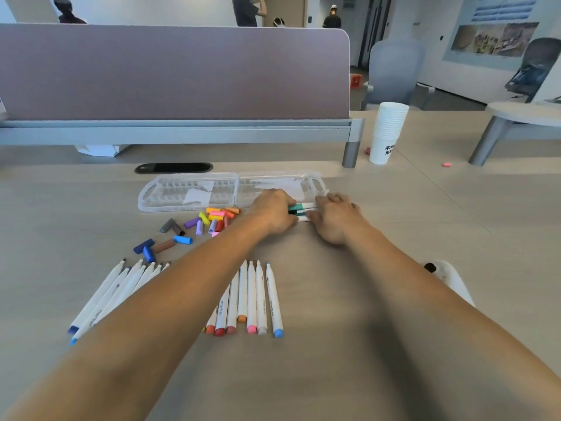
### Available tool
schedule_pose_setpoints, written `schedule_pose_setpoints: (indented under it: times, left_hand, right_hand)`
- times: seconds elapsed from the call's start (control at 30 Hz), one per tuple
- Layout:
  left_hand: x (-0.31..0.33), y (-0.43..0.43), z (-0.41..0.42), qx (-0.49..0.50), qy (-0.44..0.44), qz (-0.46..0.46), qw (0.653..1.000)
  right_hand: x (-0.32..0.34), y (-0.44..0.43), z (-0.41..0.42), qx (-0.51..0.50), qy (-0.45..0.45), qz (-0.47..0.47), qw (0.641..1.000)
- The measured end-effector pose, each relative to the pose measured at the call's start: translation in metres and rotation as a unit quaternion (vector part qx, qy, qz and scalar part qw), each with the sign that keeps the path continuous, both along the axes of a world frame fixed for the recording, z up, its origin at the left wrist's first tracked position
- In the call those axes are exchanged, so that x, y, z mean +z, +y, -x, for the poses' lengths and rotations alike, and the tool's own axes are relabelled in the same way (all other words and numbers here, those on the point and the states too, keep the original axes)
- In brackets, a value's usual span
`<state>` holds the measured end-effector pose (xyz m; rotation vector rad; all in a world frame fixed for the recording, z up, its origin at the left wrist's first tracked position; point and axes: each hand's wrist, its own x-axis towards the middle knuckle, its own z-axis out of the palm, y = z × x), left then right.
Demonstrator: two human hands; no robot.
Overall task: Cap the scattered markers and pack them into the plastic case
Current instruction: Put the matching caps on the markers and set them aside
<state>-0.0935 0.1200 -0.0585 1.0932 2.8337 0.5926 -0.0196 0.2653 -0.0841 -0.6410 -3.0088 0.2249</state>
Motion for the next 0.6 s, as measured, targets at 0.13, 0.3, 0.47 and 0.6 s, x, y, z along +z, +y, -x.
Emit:
schedule_pose_setpoints:
  times: [0.13,0.3,0.47,0.6]
  left_hand:
    - [-0.006,0.002,0.002,0.004,0.02,0.01,1.0]
    - [-0.006,0.007,-0.001,0.053,0.027,-0.027,0.998]
    - [-0.006,0.007,-0.008,0.066,0.016,-0.033,0.997]
    - [0.001,-0.005,-0.005,0.085,-0.008,-0.072,0.994]
  right_hand:
    - [-0.007,0.0,0.0,0.013,0.003,0.005,1.0]
    - [-0.008,-0.007,0.003,-0.022,-0.003,0.006,1.0]
    - [-0.013,-0.014,0.004,-0.045,0.003,0.013,0.999]
    - [-0.012,-0.024,0.003,-0.047,0.022,0.033,0.998]
